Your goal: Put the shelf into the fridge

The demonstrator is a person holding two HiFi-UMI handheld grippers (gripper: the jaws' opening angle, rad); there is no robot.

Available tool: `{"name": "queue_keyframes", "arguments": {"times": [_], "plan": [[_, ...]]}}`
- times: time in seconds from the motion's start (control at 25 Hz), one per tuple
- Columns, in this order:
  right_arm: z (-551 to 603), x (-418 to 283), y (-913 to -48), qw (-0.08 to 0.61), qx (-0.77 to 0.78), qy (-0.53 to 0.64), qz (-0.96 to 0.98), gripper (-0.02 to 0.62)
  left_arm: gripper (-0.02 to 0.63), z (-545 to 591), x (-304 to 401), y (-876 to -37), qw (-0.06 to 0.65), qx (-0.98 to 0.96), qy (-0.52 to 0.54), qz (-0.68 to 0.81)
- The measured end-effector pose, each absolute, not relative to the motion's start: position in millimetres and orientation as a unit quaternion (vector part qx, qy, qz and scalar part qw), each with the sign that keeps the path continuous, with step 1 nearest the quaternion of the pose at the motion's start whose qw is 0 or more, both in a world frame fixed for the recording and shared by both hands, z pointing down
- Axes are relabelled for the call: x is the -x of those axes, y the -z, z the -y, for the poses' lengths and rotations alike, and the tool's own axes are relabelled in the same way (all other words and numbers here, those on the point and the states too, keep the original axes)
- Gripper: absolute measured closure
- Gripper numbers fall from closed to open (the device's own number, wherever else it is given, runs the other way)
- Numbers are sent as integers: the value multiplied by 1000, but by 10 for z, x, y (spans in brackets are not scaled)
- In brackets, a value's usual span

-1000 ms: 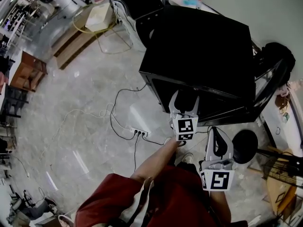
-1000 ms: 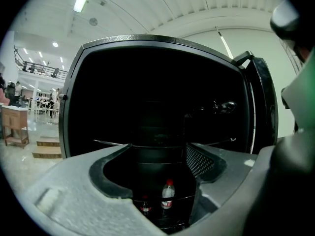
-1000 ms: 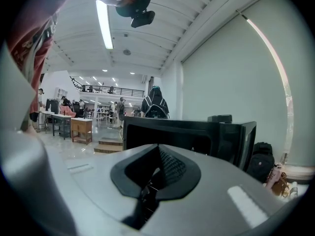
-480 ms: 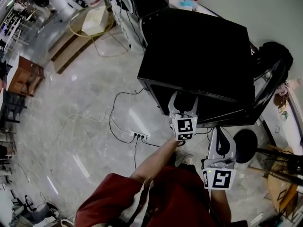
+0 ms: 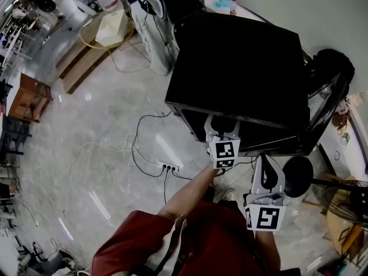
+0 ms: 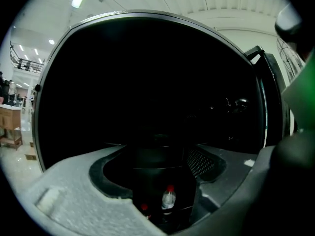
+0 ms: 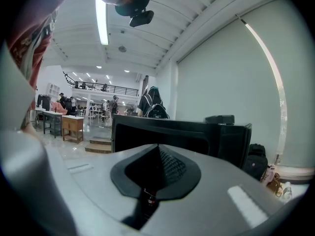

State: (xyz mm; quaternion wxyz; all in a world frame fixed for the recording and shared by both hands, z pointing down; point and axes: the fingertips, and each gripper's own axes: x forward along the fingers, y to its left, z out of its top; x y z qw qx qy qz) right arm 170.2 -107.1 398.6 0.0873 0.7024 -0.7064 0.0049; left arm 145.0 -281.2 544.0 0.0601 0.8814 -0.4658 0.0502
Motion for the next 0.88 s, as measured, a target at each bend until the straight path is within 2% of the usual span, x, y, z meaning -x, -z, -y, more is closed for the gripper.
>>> {"name": "queue_keyframes", "arguments": {"times": [0.88], "plan": [[1113, -1773, -4077, 99, -719, -8, 687, 595, 264, 2982, -1559, -5467, 35, -893, -57, 445]]}}
